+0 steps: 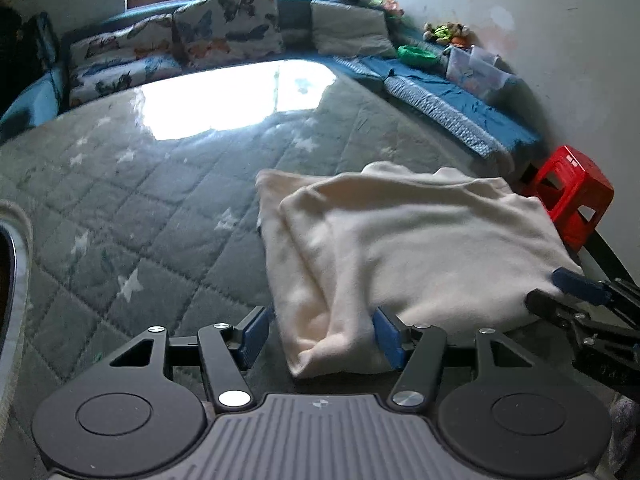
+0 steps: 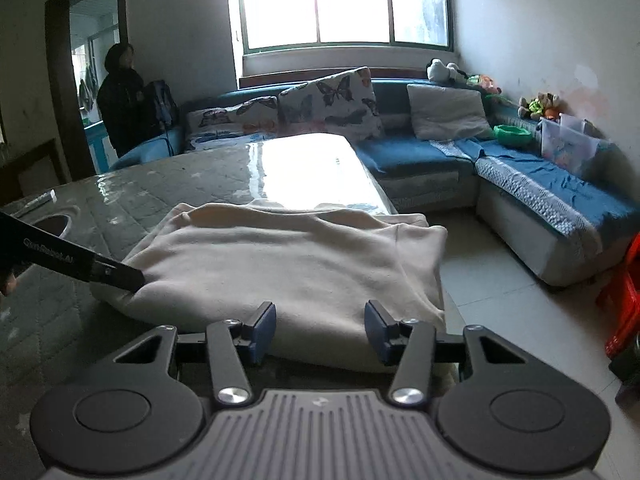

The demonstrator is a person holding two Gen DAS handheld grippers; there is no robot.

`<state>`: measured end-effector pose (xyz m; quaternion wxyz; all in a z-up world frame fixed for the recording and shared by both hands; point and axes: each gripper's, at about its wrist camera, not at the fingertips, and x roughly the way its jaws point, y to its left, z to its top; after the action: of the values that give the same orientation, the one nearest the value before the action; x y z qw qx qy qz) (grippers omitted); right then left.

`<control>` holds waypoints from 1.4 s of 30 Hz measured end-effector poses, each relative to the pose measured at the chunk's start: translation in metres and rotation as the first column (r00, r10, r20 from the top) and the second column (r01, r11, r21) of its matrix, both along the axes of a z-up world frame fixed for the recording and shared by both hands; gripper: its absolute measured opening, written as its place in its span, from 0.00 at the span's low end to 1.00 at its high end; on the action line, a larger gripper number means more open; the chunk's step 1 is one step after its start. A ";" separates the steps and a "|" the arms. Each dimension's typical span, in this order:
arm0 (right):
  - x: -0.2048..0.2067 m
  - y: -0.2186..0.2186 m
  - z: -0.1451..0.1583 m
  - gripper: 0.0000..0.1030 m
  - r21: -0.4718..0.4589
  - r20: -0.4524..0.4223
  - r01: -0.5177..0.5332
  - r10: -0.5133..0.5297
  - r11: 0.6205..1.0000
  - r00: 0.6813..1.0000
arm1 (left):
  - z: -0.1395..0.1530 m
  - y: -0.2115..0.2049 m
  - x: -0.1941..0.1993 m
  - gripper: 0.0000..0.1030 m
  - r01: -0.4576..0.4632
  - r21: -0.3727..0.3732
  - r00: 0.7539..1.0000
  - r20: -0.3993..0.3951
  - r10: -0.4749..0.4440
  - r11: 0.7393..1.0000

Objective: Fold clothes

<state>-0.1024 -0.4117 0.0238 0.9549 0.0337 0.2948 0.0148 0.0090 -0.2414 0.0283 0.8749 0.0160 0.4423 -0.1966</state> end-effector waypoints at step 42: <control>-0.036 0.085 0.010 1.00 -0.061 -0.006 -0.096 0.096 0.993 0.995 | 0.006 0.074 -0.067 1.00 -0.101 0.006 0.995 0.004 0.101 0.995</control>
<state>-0.1385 -0.3271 0.0339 0.9531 -0.0099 0.2980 0.0515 -0.0578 -0.1670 0.0344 0.8845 -0.0033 0.4415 -0.1506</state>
